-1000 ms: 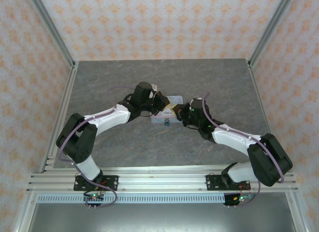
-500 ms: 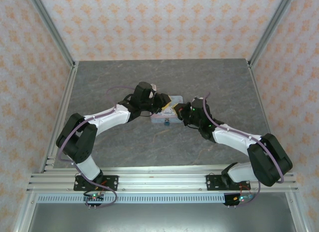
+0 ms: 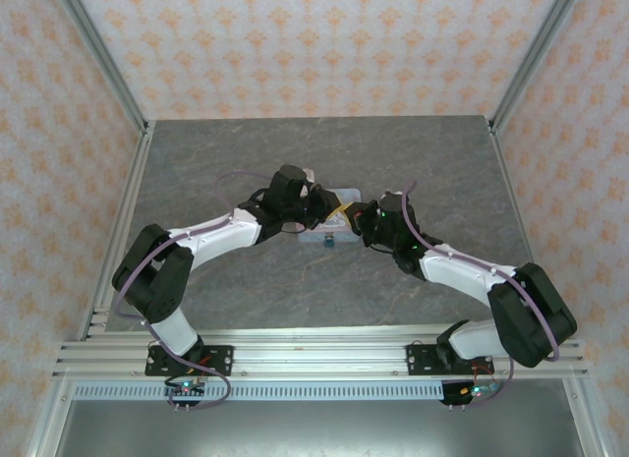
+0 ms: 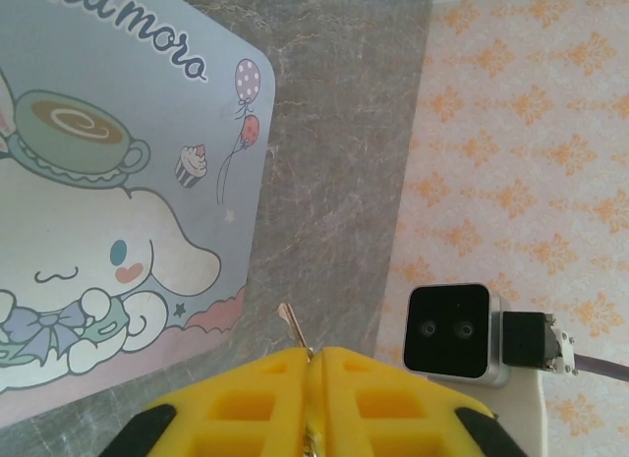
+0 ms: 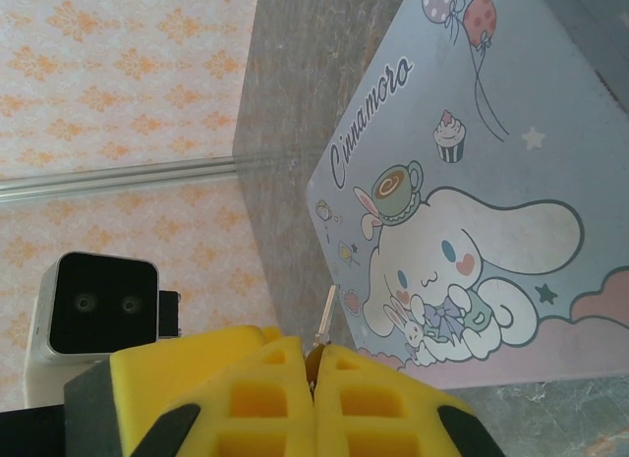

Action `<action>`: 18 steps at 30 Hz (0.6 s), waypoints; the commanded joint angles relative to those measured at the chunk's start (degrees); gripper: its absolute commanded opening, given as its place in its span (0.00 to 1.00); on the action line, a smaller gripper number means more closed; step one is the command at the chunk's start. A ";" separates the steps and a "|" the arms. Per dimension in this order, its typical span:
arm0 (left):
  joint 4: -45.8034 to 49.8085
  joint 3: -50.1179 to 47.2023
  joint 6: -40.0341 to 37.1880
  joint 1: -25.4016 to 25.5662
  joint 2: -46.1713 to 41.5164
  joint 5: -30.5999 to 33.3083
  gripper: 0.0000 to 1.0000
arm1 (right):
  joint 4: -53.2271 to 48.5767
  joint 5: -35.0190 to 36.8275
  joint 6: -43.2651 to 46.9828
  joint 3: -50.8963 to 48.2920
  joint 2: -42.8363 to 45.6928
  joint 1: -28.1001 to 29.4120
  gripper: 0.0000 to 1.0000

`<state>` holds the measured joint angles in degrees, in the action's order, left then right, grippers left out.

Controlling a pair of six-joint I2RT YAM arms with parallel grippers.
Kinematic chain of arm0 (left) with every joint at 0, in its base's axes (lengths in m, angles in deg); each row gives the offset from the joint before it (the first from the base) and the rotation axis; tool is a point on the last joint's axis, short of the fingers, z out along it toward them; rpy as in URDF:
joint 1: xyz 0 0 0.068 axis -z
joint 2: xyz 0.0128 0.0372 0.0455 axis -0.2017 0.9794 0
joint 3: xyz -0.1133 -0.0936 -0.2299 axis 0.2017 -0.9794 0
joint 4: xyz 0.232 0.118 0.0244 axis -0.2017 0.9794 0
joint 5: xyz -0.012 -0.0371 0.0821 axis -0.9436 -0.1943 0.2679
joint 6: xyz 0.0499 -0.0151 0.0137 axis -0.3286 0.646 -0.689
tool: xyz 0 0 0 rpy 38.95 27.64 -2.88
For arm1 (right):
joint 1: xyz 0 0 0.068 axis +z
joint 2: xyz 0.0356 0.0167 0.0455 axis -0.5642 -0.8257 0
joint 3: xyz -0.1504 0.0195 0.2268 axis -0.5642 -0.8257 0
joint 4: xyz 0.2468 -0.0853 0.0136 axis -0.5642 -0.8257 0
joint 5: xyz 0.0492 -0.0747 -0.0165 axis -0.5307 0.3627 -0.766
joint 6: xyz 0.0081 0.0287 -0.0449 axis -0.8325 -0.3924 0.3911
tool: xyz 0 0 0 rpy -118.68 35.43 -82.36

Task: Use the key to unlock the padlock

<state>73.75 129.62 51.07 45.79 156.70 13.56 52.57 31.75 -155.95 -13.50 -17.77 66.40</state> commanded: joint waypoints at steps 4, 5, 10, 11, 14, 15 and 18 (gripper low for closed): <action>-1.65 0.03 -0.17 0.38 -0.76 2.09 0.00 | 2.16 1.09 -0.56 -0.57 1.33 -0.41 0.00; -1.59 0.03 -0.22 0.39 -0.79 2.18 0.00 | 2.28 1.10 -0.65 -0.65 1.36 -0.50 0.00; -0.19 0.09 -2.36 0.23 -1.33 3.35 0.00 | 1.14 1.13 -0.44 -2.24 3.70 -1.20 0.25; 0.91 0.41 -4.05 0.05 -1.76 3.74 0.00 | -0.66 1.10 0.10 -2.78 5.12 -1.68 0.42; 2.62 1.24 -9.20 -0.70 -3.19 4.05 0.00 | -13.66 2.29 4.29 -2.00 10.27 -3.60 0.75; 3.15 1.62 -10.77 -0.98 -3.67 3.98 0.00 | -18.68 2.85 6.83 -0.97 12.09 -4.25 0.83; 4.33 3.09 -15.25 -1.32 -4.75 3.17 0.00 | -32.33 6.96 14.95 3.99 14.51 -5.22 0.99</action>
<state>76.18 129.80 42.92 45.15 155.54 15.90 35.96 34.14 -149.74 -14.20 -5.42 61.77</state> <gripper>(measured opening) 0.042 0.973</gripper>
